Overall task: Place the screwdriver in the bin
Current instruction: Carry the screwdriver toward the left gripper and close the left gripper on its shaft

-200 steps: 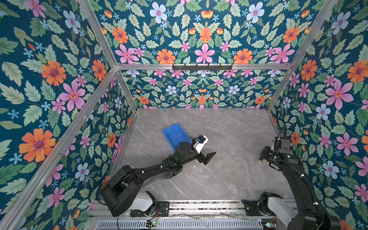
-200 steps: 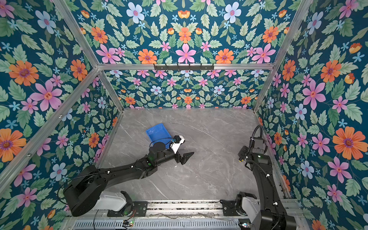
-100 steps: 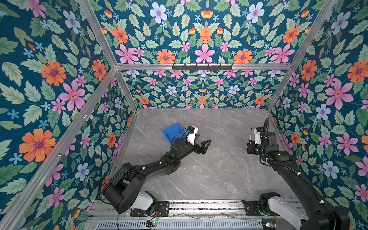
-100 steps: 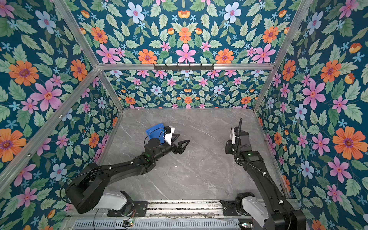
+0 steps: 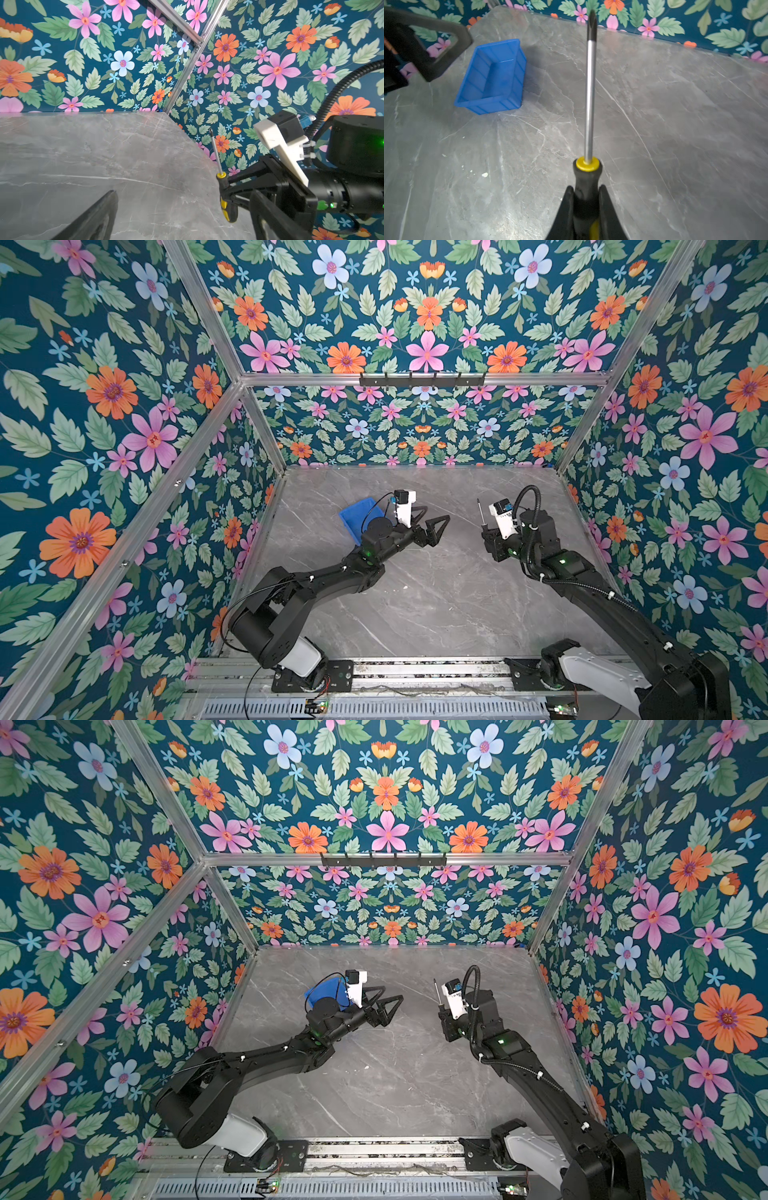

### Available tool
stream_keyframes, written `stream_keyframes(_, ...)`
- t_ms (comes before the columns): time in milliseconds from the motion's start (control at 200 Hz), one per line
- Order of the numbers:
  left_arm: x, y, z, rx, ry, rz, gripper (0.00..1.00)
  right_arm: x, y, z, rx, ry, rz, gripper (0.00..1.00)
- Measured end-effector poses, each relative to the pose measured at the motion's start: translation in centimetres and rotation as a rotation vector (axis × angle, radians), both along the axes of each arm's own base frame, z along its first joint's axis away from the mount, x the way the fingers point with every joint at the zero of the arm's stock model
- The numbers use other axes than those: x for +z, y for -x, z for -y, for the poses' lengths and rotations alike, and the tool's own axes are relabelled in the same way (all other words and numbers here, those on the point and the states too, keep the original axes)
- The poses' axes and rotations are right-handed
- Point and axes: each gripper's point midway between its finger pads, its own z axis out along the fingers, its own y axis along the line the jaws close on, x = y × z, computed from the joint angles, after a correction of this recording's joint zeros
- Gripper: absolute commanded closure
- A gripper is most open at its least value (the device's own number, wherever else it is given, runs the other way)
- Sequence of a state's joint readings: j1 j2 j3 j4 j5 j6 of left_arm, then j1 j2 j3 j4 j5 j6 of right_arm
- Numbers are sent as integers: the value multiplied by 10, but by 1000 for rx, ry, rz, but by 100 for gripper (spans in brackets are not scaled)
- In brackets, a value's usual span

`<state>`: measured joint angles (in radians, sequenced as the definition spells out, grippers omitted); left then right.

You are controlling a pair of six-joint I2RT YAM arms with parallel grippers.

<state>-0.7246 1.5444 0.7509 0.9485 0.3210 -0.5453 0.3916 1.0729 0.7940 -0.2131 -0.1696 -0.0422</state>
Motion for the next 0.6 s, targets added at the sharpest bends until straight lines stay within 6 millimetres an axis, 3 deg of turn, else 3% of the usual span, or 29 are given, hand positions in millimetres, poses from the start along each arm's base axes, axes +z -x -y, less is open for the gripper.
stream_keyframes(300,0,2,17,-78,27,-1,12,5,2,-48,165,57,59,100)
stream_keyframes(415,-1,4,21,-97,35,-3,24,8,0,-56,186,61,86,100)
stream_keyframes(600,-2,7,24,-118,69,-24,32,14,-2,-64,205,55,122,100)
